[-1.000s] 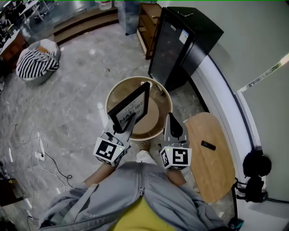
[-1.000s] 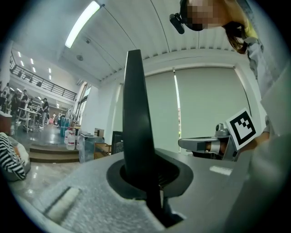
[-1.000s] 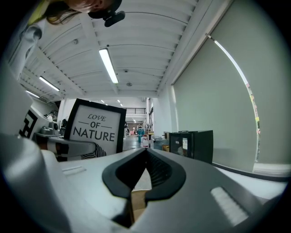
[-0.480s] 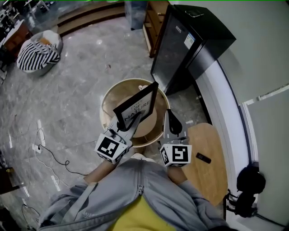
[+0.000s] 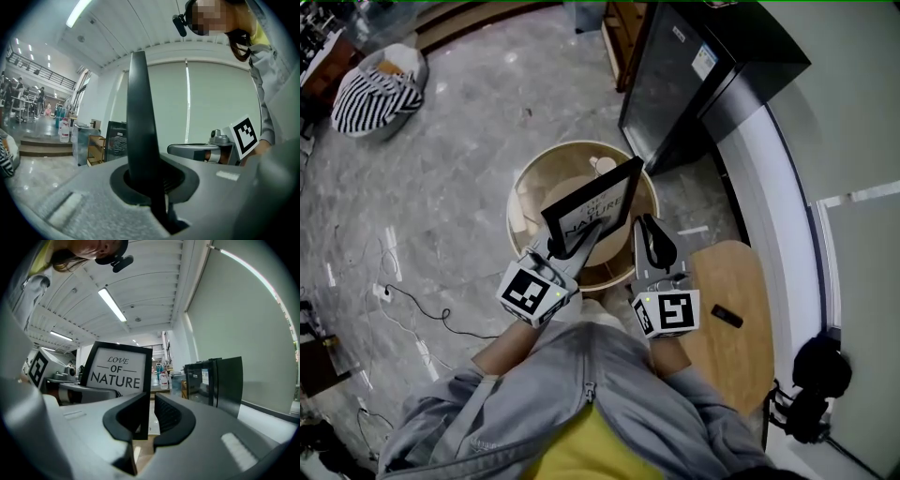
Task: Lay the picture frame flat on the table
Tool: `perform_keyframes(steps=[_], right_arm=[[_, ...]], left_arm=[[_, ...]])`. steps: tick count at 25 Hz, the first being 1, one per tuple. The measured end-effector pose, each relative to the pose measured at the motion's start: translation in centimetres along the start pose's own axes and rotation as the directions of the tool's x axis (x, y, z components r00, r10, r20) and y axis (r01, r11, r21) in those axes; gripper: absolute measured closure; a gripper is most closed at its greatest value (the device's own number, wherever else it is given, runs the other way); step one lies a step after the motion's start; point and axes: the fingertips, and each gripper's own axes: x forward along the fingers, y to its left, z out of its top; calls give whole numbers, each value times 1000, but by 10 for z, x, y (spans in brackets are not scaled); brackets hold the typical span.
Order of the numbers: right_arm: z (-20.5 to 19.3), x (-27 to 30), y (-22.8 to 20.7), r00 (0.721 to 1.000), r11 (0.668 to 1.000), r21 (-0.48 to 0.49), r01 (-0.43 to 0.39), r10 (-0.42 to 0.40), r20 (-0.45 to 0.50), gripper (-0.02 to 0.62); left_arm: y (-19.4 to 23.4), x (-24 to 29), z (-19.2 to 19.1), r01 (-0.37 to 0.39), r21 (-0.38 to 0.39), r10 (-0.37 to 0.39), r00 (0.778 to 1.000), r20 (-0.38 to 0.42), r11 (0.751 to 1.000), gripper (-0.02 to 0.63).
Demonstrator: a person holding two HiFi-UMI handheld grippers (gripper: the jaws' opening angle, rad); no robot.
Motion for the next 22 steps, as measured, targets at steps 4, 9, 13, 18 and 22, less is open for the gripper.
perform_keyframes(steps=[4,9,13,18,22], right_arm=[[-8,11,0,999,1000,18,-19,20,-31,534],[-25,29,-3,997,998,56,-39,43,-64,497],[-48,38,-10,994,996,86,-27,36,-107,497],[-83,42,-24,989,993,121,-12,29,-148,494],[-113,45,-27,984,989,141,-34,57,-167,492]], left_arm=[[5,9,-7,36,-31,-36,999,-30,999,589],[14,21,-17,90,-44,-92,995,-48,995,589],[22,29,-35,139,-72,-143,988,-51,988,589],[28,41,-62,215,-89,-222,972,-82,973,589],[33,49,-91,257,-94,-266,958,-110,962,589]])
